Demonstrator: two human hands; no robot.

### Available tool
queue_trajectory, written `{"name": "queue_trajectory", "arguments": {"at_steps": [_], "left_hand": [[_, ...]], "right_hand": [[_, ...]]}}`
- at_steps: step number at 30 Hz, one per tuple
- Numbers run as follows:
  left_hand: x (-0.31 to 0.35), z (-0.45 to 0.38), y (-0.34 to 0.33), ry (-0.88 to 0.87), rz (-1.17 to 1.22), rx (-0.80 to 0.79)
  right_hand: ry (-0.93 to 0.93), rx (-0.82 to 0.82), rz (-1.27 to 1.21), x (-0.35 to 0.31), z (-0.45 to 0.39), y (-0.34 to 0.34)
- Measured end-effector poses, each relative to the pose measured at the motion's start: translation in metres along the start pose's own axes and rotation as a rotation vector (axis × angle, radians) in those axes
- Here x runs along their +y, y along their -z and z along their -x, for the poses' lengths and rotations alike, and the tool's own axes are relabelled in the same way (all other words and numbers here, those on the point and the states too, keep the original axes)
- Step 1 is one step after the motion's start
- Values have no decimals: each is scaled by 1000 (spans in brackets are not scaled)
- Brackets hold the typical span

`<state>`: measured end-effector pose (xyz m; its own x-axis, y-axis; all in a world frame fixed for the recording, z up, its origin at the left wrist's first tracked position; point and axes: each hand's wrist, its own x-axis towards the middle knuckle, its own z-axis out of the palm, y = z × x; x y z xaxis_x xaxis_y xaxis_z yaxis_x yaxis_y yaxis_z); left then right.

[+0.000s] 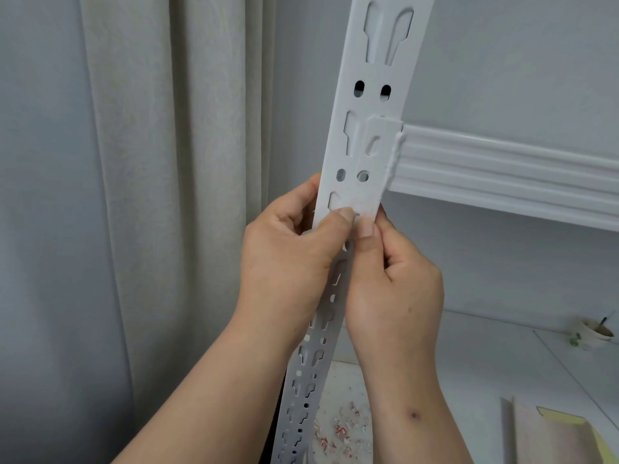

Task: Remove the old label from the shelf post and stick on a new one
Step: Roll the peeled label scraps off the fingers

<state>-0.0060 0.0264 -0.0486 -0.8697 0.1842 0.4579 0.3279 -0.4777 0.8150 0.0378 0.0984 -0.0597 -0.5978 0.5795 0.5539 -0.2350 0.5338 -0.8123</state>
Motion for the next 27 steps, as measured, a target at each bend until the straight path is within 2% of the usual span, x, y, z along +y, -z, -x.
{"name": "queue_trajectory", "arguments": {"at_steps": [5,14,27], "left_hand": [[-1,0,5,-3,25,-59],[-2,0,1,-22,15,-6],[-6,-1,8,-9,11,-70]], "right_hand": [[-5,-2,3,-2,1,1],[-28,10,-13,-3,2,-1],[-68,17,-74,-8,-4,0]]}}
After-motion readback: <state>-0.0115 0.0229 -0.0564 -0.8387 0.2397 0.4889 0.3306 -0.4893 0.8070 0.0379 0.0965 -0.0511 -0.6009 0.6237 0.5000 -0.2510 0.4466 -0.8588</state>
